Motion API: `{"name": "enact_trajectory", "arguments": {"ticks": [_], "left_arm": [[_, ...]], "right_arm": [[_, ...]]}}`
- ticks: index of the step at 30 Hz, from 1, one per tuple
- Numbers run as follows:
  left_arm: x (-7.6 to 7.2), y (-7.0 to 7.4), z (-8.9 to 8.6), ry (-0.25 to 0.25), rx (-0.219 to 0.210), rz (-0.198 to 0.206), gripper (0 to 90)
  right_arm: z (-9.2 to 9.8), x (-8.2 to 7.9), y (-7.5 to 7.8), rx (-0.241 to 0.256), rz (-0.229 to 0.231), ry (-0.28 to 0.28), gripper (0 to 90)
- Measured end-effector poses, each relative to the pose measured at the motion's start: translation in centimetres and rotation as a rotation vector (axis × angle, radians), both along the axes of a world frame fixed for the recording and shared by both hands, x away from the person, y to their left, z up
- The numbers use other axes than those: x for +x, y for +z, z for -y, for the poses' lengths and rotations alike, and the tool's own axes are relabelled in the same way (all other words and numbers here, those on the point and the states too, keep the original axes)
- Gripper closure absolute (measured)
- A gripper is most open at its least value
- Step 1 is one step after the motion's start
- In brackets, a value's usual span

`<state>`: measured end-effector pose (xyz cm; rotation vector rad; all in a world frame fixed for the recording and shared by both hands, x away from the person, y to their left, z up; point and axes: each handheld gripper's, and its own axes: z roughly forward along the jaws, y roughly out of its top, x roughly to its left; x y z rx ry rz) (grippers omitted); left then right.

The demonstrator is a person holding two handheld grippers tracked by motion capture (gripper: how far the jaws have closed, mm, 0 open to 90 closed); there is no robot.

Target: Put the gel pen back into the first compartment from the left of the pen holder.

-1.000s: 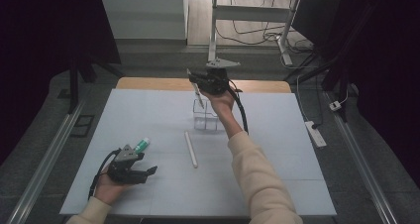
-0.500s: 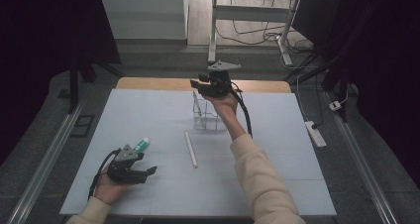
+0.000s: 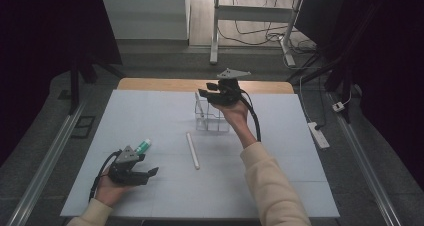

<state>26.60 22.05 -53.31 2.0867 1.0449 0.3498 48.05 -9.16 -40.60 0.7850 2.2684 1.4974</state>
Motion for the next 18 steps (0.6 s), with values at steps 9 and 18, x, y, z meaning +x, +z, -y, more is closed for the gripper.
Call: {"name": "enact_trajectory", "arguments": {"ticks": [9,18], "left_arm": [[0.0,0.0,0.0,0.001,0.001,0.001,25.9],[0.0,0.0,0.1,0.002,0.003,0.001,25.9]], "right_arm": [[2.1,-1.1,-0.6,-0.021,-0.012,0.006,53.3],[4.5,-2.3,-1.4,-0.048,-0.019,-0.003,53.2]]}}
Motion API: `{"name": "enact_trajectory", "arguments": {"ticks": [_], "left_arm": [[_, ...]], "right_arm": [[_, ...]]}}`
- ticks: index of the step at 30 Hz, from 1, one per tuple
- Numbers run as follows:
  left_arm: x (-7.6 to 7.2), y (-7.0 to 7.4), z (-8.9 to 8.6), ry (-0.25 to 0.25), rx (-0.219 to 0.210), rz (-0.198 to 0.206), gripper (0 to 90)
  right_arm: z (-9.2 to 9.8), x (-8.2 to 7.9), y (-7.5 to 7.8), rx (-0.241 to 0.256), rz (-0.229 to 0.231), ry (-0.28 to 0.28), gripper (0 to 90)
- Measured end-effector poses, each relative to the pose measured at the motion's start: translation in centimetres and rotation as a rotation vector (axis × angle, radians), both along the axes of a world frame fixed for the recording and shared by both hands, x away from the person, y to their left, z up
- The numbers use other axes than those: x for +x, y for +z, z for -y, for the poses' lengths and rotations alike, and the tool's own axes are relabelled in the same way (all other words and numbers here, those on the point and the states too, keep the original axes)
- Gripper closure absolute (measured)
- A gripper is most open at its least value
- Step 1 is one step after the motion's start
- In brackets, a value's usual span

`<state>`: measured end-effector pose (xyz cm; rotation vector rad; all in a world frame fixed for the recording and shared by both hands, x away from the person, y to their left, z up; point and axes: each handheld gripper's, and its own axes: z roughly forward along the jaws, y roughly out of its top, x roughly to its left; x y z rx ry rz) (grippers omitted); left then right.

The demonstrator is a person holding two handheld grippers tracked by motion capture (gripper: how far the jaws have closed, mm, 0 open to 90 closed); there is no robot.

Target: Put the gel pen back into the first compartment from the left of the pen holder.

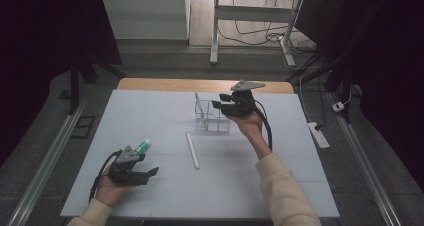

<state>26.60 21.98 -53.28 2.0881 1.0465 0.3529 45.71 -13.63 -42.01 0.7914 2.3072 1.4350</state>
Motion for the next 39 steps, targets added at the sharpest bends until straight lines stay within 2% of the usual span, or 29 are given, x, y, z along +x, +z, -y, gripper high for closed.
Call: {"name": "enact_trajectory", "arguments": {"ticks": [12,19,30,39], "left_arm": [[0.0,0.1,0.0,0.001,0.001,0.003,25.9],[0.0,0.1,0.0,0.001,0.0,0.004,25.9],[0.2,0.1,0.0,0.003,-0.007,0.005,26.0],[0.6,0.0,-0.3,0.006,-0.023,0.005,26.3]], "right_arm": [[2.6,-1.9,-1.4,-0.029,-0.02,0.004,52.8],[4.3,-3.5,-2.2,-0.068,-0.035,0.01,52.0],[7.6,-6.1,-3.9,-0.092,-0.061,0.001,50.5],[10.7,-8.3,-5.4,-0.113,-0.061,-0.016,49.7]]}}
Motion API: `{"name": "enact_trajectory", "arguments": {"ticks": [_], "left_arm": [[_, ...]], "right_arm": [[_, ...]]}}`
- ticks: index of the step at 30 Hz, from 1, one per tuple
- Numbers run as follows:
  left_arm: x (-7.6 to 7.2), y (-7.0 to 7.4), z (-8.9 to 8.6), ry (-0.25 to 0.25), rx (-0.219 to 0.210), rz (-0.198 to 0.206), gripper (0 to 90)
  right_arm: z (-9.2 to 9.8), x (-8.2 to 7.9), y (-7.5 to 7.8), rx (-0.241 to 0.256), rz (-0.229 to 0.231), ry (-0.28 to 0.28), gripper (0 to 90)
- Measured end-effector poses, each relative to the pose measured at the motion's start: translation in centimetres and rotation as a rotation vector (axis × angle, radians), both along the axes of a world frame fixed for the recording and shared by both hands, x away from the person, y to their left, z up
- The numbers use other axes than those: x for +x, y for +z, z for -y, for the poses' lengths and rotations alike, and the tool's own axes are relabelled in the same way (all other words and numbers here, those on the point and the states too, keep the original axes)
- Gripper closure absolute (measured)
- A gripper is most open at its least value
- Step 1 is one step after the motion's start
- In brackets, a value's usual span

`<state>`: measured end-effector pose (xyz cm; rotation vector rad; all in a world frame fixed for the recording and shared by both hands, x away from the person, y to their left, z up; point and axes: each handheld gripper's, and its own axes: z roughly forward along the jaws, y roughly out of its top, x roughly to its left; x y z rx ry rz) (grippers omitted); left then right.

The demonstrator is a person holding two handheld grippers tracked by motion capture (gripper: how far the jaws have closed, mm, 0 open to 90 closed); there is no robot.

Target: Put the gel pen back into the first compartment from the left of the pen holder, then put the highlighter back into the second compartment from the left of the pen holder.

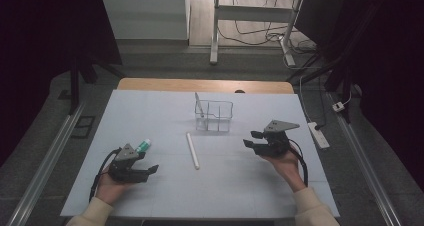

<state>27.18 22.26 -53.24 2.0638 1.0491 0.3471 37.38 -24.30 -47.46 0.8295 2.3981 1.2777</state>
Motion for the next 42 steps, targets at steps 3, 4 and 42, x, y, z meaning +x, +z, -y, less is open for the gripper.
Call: {"name": "enact_trajectory", "arguments": {"ticks": [3,4,42], "left_arm": [[0.0,0.0,-0.1,0.002,-0.002,-0.001,26.3],[0.0,0.0,-0.1,0.003,-0.002,0.0,26.4],[0.1,2.6,-1.2,0.038,-0.007,0.022,27.2]], "right_arm": [[0.8,-0.7,-0.4,-0.008,-0.001,-0.004,49.2],[1.1,-0.9,-0.6,-0.007,-0.004,-0.006,49.0],[3.4,-2.8,-1.8,-0.044,0.001,-0.01,47.8]]}}
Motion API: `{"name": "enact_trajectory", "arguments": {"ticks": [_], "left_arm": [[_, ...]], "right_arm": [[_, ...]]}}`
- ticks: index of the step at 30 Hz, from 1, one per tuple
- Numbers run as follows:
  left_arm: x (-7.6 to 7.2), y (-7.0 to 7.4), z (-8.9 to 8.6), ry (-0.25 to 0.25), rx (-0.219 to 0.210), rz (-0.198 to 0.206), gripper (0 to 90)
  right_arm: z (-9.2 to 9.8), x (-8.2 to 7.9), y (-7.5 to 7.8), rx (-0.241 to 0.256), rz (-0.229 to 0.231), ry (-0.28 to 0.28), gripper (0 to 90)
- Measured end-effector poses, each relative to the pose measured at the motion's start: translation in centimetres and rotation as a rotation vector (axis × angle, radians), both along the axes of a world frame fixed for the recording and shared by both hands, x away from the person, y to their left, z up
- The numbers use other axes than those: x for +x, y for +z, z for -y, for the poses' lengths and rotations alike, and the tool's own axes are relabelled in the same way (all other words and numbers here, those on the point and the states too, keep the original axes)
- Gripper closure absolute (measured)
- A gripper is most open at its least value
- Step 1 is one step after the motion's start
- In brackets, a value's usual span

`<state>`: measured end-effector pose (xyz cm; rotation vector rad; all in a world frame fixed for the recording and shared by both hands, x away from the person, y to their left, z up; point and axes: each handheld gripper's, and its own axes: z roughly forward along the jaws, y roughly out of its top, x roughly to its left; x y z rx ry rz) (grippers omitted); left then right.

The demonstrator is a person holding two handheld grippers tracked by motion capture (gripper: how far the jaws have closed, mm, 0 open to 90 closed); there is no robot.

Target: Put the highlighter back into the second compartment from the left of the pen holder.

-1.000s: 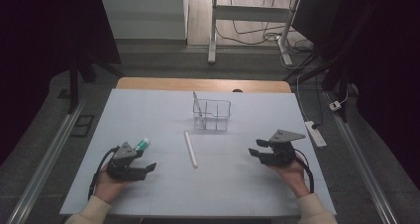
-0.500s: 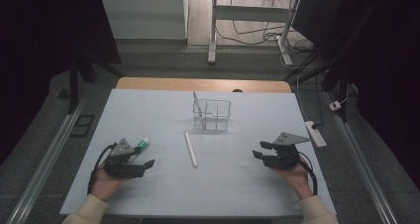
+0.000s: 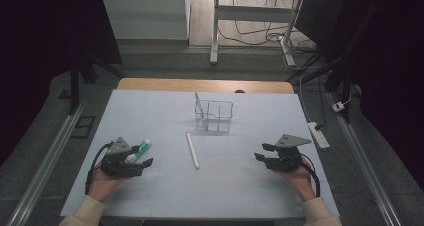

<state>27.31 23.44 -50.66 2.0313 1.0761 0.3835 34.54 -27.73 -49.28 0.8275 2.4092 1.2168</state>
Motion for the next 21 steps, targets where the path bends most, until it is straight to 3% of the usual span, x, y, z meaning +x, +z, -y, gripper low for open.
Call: {"name": "enact_trajectory", "arguments": {"ticks": [8,21], "left_arm": [[0.1,-0.1,0.4,-0.01,0.014,-0.007,27.1],[-0.1,-0.4,0.6,-0.021,0.023,-0.013,26.9]], "right_arm": [[-0.9,0.0,0.3,0.004,-0.006,0.012,47.4],[-7.3,0.5,1.7,-0.042,-0.023,0.115,45.7]]}}
